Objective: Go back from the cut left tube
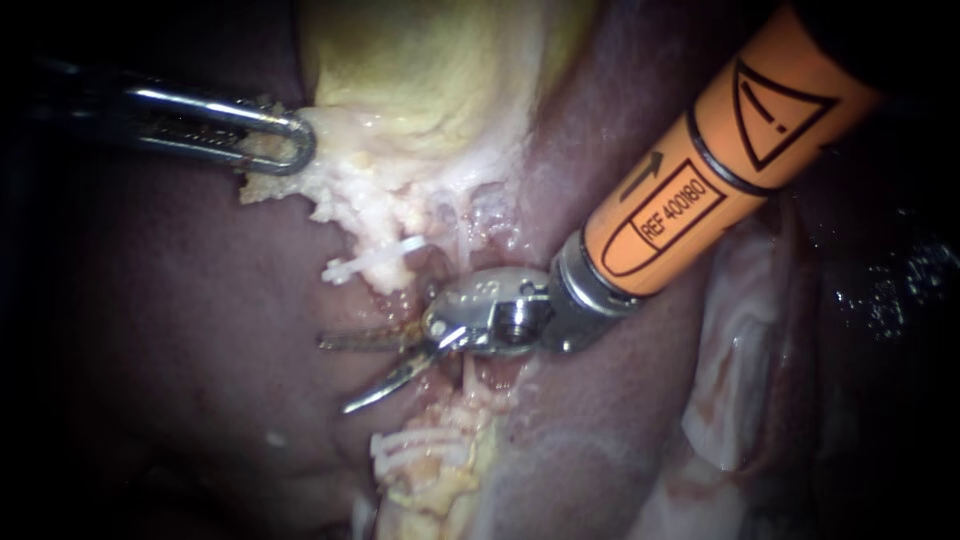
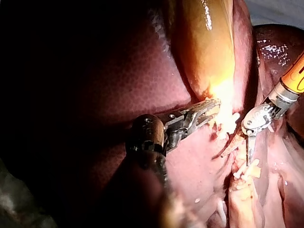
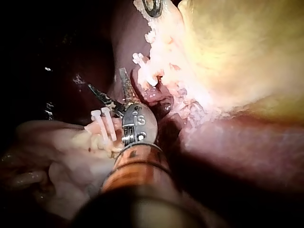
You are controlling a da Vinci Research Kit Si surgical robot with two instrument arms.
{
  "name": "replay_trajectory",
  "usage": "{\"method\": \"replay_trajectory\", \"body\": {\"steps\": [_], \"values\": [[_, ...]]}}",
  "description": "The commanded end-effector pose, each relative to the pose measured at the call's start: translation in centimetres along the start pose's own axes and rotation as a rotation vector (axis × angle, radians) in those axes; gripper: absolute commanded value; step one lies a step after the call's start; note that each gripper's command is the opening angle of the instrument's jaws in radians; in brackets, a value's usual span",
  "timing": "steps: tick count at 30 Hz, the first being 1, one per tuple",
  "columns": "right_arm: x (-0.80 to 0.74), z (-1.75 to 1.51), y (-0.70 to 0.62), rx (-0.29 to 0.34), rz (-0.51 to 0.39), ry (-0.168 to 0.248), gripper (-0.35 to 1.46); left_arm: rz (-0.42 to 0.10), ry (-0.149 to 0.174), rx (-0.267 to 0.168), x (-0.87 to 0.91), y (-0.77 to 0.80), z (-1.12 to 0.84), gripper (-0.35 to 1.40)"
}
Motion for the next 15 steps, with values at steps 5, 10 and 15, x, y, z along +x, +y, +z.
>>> {"method": "replay_trajectory", "body": {"steps": [5, 10, 15], "values": [[-0.19, -0.32, -0.27, -0.251, 0.022, 0.06, 1.43, 0.0, 0.002, 0.003, 0.0, -0.02, -0.02, -0.35], [-0.44, -0.74, -0.47, -0.472, -0.147, -0.025, 1.43, 0.001, 0.002, 0.005, 0.0, -0.07, -0.03, -0.35], [-0.58, -1.2, -0.55, -0.568, -0.215, -0.147, 1.45, 0.001, 0.002, 0.005, 0.0, -0.06, -0.03, -0.35]]}}
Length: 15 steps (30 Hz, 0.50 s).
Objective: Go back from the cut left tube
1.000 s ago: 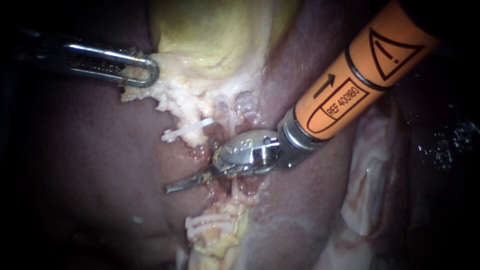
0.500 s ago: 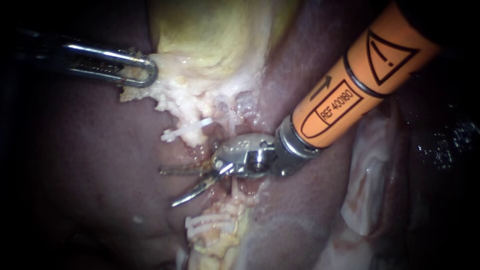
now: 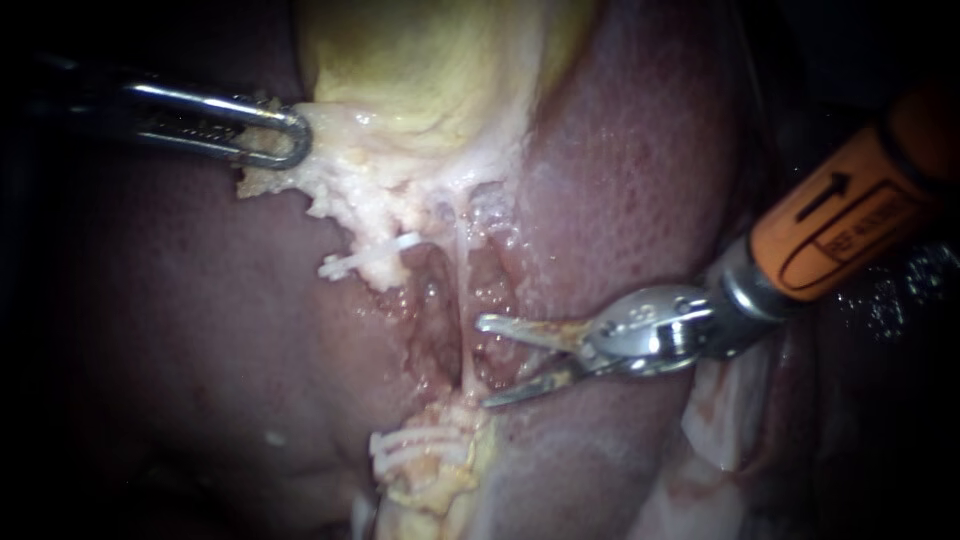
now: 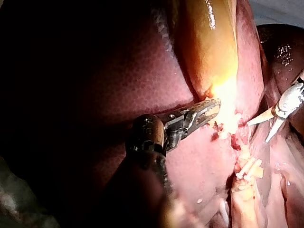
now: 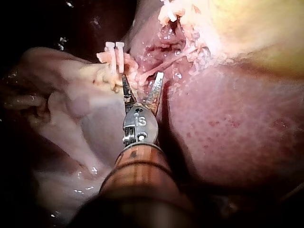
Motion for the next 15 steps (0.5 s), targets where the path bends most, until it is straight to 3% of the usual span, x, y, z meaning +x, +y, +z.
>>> {"method": "replay_trajectory", "body": {"steps": [1, 7, 15], "values": [[-0.03, -0.11, 0.05, -0.015, -0.001, -0.007, 1.45, 0.0, 0.0, 0.0, 0.0, 0.0, 0.0, -0.35], [0.0, -0.58, 0.27, -0.081, 0.007, -0.043, 1.45, 0.0, 0.0, 0.0, 0.0, 0.0, -0.01, -0.35], [0.04, -0.73, 0.3, -0.062, 0.001, -0.059, 1.45, 0.003, 0.002, 0.004, -0.05, -0.05, 0.07, -0.35]]}}
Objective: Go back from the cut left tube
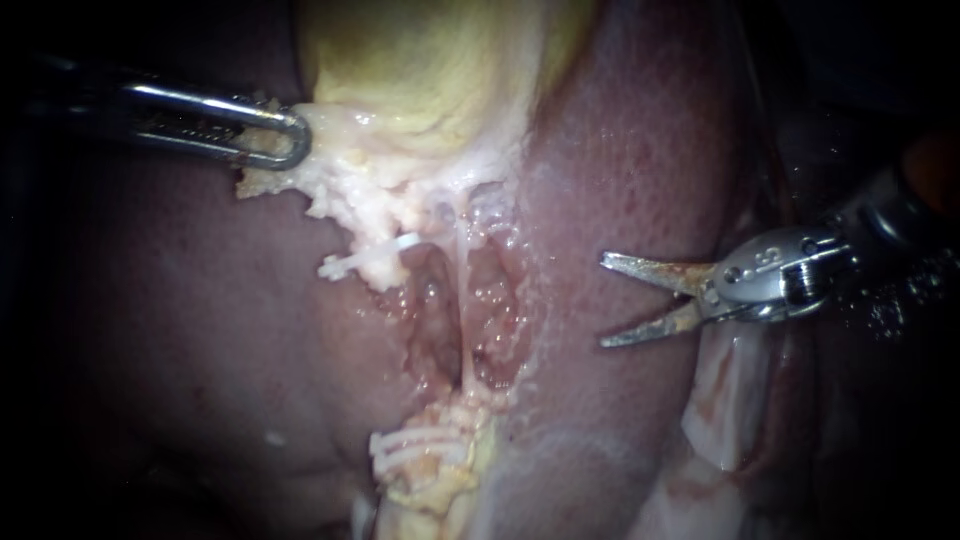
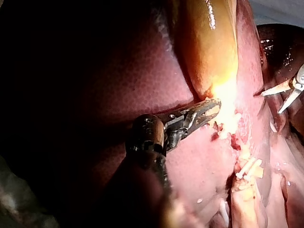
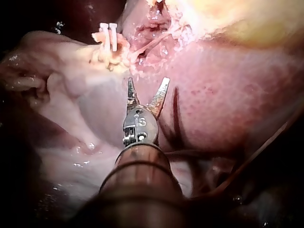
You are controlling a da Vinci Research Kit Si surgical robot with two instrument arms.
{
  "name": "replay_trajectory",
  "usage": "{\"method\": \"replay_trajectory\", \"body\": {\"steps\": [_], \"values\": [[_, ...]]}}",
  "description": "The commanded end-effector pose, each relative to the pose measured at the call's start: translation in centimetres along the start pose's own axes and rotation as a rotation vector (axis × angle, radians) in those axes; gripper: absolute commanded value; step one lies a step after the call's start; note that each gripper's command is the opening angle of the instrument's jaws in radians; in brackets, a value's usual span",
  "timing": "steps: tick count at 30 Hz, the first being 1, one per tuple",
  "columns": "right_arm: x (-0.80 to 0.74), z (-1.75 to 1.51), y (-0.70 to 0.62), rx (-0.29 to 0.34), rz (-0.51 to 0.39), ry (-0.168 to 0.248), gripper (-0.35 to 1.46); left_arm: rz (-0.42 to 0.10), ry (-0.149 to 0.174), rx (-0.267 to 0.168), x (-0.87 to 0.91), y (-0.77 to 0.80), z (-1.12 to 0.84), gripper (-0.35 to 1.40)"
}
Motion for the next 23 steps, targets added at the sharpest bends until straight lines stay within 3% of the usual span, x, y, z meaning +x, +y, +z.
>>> {"method": "replay_trajectory", "body": {"steps": [1, 6, 13, 21, 23], "values": [[-0.01, 0.0, 0.0, 0.024, -0.002, 0.006, 1.45, 0.003, 0.0, 0.003, -0.02, -0.02, 0.03, -0.35], [-0.01, 0.0, 0.0, 0.029, -0.005, 0.008, 1.45, 0.014, 0.005, 0.008, -0.16, -0.18, 0.25, -0.35], [-0.01, 0.0, 0.0, 0.029, -0.005, 0.008, 1.45, 0.024, -0.026, 0.003, -0.37, -0.4, 0.58, -0.35], [-0.01, 0.01, 0.0, 0.035, -0.005, 0.009, 1.45, 0.018, -0.026, 0.002, -0.37, -0.38, 0.59, -0.35], [0.0, 0.02, 0.0, 0.059, -0.004, 0.018, 1.45, 0.018, -0.027, 0.002, -0.37, -0.37, 0.58, -0.35]]}}
